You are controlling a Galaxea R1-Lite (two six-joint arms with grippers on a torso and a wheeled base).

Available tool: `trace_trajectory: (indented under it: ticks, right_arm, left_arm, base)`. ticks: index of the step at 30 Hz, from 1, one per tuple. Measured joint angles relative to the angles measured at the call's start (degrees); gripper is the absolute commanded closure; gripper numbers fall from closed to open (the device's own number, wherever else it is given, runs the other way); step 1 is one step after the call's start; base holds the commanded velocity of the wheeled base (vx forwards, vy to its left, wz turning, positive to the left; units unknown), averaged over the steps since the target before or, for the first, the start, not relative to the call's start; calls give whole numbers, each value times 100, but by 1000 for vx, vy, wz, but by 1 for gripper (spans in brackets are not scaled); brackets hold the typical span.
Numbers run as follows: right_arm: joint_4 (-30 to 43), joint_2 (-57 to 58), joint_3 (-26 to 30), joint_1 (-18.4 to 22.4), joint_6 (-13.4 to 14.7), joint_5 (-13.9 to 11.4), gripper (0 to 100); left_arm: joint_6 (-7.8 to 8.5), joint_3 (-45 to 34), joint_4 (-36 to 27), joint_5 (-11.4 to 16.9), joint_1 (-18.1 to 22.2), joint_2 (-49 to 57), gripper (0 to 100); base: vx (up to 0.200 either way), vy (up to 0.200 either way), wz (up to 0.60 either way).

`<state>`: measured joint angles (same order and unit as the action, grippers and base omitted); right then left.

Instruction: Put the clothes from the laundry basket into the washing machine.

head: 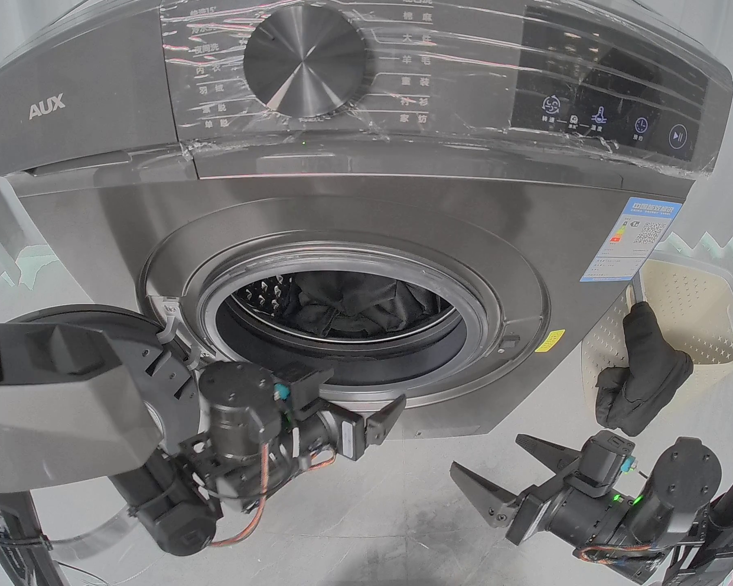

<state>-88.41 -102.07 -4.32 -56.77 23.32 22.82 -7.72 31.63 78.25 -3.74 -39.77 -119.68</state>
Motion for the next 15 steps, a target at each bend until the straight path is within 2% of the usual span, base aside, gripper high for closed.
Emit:
trace_trajectory:
  ticks: [6, 10, 12, 15]
  right_arm:
    - [13, 307, 219, 52, -33, 38, 0]
    - [20, 496, 300, 104, -37, 57, 0]
    - [30, 590, 319, 160, -66, 63, 0]
    - [33, 784, 324, 361, -257, 46, 0]
  left_arm:
    - [22, -1623, 646, 55, -260, 959, 0]
    - [46, -2337, 873, 63, -367, 1708, 0]
    - [57, -2564, 936, 63, -386, 2037, 0]
    - [121, -2857, 978, 51, -397, 2455, 0]
  base:
    - [0, 0, 0]
    - [0, 0, 0]
    - [-200, 0, 0]
    - [-200, 0, 0]
